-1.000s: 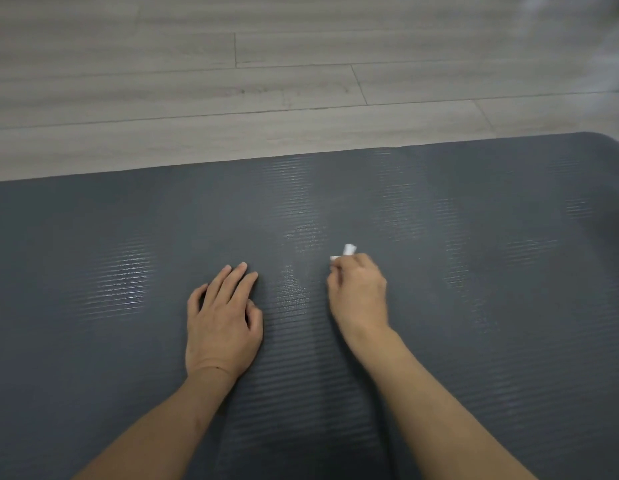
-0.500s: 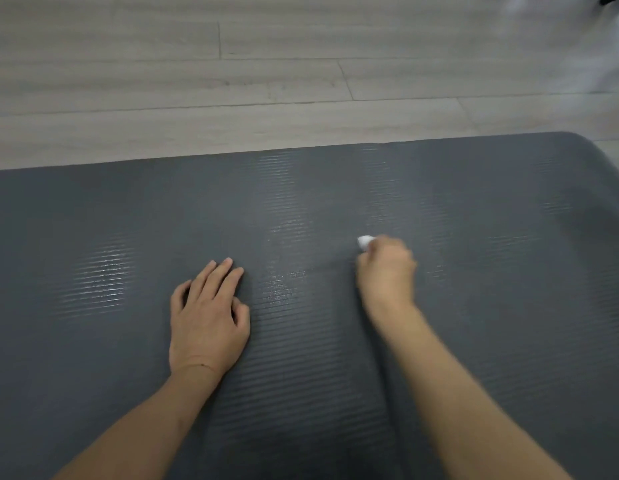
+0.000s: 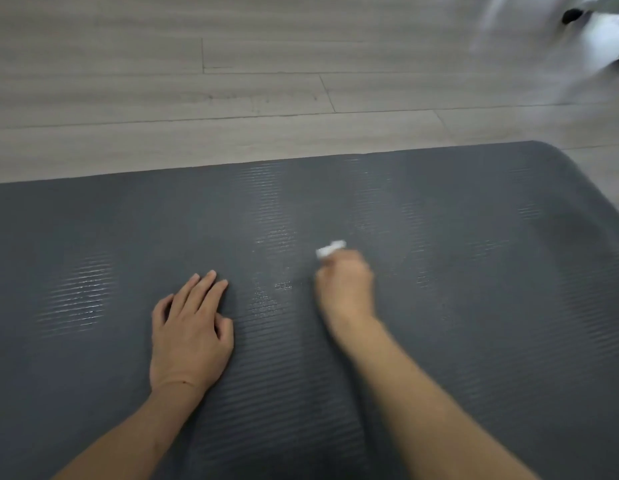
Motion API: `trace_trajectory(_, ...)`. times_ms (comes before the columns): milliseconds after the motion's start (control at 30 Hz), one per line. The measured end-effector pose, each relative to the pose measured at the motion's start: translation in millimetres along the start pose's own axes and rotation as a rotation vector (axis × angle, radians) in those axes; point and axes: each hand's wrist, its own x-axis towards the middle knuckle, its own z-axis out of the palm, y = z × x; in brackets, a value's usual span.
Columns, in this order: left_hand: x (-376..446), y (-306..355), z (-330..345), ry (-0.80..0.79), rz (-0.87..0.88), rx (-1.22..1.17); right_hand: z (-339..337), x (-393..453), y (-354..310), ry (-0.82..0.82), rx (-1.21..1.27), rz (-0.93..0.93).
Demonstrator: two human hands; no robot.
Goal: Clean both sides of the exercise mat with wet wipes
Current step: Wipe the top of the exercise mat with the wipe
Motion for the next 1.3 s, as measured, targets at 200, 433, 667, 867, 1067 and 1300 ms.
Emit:
trace_trajectory(200,-0.8,0.3,0.0,0.001,0.015,0.004,2.3,5.7,-6.0,-0.193,-0.035,-0.418)
trace_trajectory(433,-1.0,3.1,1.3,-0.021,-0.004,0.013,-33.9,46.9,53.2,0.059,-0.168,0.192)
trace_trajectory(667,-1.6,-0.3,0.1,0.010,0.014,0.006,2.8,-25.8,-11.7,-0.197,-0.036,-0.485)
trace_trajectory(867,-0.1,2.5,0.5,-0.006,-0.004,0.019,-83.6,37.3,143.4,0.086,-0.263,0.240)
trace_trajectory(1067,-1.9,2.2,-0.1,-0.011,0.009,0.021,-0.8,-57.4,-31.9,-0.157,0.065,-0.019)
trace_trajectory(1300,-1.2,2.3,0.1,-0.003,0.013,0.019,-57.6,0.1,96.4,-0.074,-0.220,-0.072)
